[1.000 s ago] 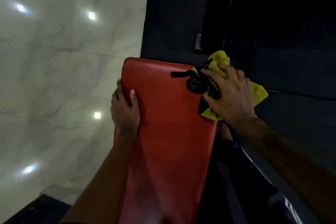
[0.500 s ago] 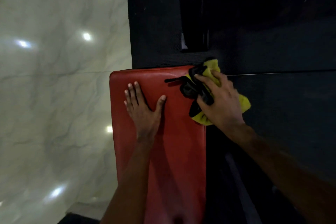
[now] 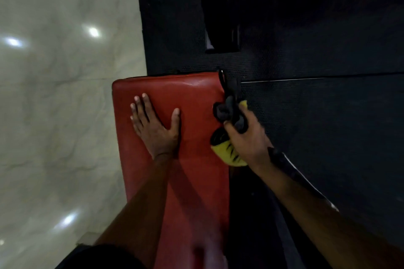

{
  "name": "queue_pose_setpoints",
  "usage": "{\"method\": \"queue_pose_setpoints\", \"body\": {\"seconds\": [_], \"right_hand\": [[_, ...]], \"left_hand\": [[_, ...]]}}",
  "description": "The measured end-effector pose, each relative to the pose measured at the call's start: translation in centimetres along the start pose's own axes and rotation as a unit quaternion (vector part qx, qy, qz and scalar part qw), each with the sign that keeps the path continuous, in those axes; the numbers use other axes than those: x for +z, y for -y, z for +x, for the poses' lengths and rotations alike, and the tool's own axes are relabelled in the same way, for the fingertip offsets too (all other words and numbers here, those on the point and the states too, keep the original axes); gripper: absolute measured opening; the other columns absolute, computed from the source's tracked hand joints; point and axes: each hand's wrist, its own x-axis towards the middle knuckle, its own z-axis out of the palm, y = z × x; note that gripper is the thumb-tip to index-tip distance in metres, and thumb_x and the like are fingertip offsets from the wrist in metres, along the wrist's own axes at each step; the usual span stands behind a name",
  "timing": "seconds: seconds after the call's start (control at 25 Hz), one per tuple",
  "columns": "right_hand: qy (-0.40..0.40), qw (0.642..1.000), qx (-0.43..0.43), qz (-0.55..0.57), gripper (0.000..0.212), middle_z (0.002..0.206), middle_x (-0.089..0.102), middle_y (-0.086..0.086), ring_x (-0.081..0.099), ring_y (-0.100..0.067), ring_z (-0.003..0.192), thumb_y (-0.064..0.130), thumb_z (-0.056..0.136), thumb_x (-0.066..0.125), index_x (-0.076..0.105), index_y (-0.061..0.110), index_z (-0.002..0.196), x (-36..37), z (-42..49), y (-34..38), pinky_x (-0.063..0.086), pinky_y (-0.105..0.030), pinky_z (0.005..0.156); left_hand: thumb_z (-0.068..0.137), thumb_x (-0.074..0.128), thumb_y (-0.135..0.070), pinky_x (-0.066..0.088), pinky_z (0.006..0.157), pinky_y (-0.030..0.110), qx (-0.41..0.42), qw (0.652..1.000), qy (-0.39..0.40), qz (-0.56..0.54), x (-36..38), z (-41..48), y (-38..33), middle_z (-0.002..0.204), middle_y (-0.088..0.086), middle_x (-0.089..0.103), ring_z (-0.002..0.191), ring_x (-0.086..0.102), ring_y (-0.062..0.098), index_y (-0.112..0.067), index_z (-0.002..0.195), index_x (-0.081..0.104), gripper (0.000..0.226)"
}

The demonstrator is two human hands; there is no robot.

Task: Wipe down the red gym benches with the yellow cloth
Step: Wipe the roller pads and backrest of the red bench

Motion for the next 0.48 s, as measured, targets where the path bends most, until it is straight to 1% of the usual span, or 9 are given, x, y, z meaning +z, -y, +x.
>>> {"method": "queue_pose_setpoints", "body": {"seconds": [0.08, 0.16, 0.24, 0.28, 0.32, 0.36, 0.4, 0.48], "right_hand": [[0.005, 1.000, 0.015, -0.018, 0.055, 0.125, 0.065, -0.002, 0.059, -0.016, 0.121, 0.028, 0.089, 0.073, 0.057, 0.019, 0.140, 0.3, -1.3, -1.1, 0.035, -0.012, 0.092], [-0.007, 0.999, 0.018, -0.026, 0.053, 0.127, 0.065, -0.006, 0.059, -0.022, 0.122, 0.031, 0.089, 0.073, 0.058, 0.020, 0.139, 0.7, -0.1, -0.6, 0.039, -0.021, 0.094], [-0.021, 1.000, 0.017, 0.009, 0.053, 0.128, 0.066, -0.004, 0.059, -0.021, 0.122, 0.037, 0.088, 0.072, 0.059, 0.023, 0.138, 1.0, 2.0, 0.1, 0.044, -0.028, 0.102], [-0.032, 0.999, 0.019, 0.026, 0.055, 0.128, 0.066, -0.002, 0.060, -0.019, 0.121, 0.040, 0.086, 0.072, 0.060, 0.025, 0.137, 1.0, 3.1, 0.3, 0.046, -0.033, 0.104], [-0.037, 0.998, 0.018, 0.037, 0.056, 0.128, 0.067, 0.000, 0.061, -0.017, 0.121, 0.043, 0.085, 0.071, 0.060, 0.027, 0.137, 1.0, 3.9, 0.5, 0.047, -0.035, 0.105], [-0.037, 0.998, 0.014, 0.045, 0.057, 0.128, 0.067, 0.001, 0.061, -0.015, 0.121, 0.044, 0.084, 0.071, 0.060, 0.028, 0.137, 1.0, 4.1, 0.6, 0.047, -0.034, 0.105], [-0.035, 0.998, 0.014, 0.049, 0.057, 0.129, 0.066, 0.002, 0.060, -0.014, 0.121, 0.044, 0.084, 0.070, 0.059, 0.028, 0.138, 1.1, 3.7, 0.5, 0.046, -0.033, 0.105], [-0.029, 0.999, 0.016, 0.035, 0.057, 0.131, 0.064, 0.002, 0.058, -0.014, 0.123, 0.041, 0.086, 0.071, 0.057, 0.029, 0.140, 1.0, 1.9, -0.2, 0.043, -0.026, 0.105]], "left_hand": [[0.092, 0.038, -0.075, 0.016, 0.123, 0.052, 0.000, 1.000, -0.003, 0.001, 0.1, 0.1, 0.2, 0.167, 0.008, 0.020, 0.155, 0.014, 0.025, -0.016, 0.160, 0.022, 0.091], [0.092, 0.039, -0.074, 0.014, 0.124, 0.051, 0.001, 1.000, -0.005, -0.003, 0.1, 0.4, 0.4, 0.167, 0.008, 0.020, 0.155, 0.013, 0.025, -0.016, 0.160, 0.022, 0.091], [0.092, 0.042, -0.074, 0.013, 0.125, 0.049, 0.000, 1.000, -0.005, -0.009, 0.0, 0.3, 0.4, 0.167, 0.007, 0.020, 0.155, 0.013, 0.024, -0.016, 0.160, 0.022, 0.091], [0.092, 0.044, -0.073, 0.013, 0.125, 0.048, -0.001, 1.000, -0.006, -0.019, 0.0, 0.2, 0.3, 0.167, 0.007, 0.020, 0.155, 0.013, 0.024, -0.016, 0.160, 0.022, 0.091], [0.093, 0.048, -0.070, 0.012, 0.125, 0.047, -0.002, 0.999, -0.008, -0.036, -0.2, 0.1, 0.2, 0.167, 0.007, 0.020, 0.155, 0.013, 0.023, -0.015, 0.160, 0.023, 0.090], [0.094, 0.053, -0.065, 0.014, 0.125, 0.047, 0.004, 0.998, -0.013, -0.058, -0.6, -0.2, 0.2, 0.166, 0.009, 0.022, 0.155, 0.016, 0.024, -0.013, 0.159, 0.026, 0.088], [0.096, 0.057, -0.058, 0.017, 0.125, 0.046, 0.030, 0.996, -0.017, -0.081, -0.9, -0.7, 0.1, 0.164, 0.012, 0.027, 0.153, 0.021, 0.026, -0.009, 0.157, 0.030, 0.082], [0.097, 0.063, -0.044, 0.025, 0.122, 0.042, 0.109, 0.988, -0.012, -0.104, -1.1, -3.2, -0.3, 0.158, 0.016, 0.037, 0.149, 0.031, 0.030, -0.004, 0.150, 0.042, 0.069]]}}
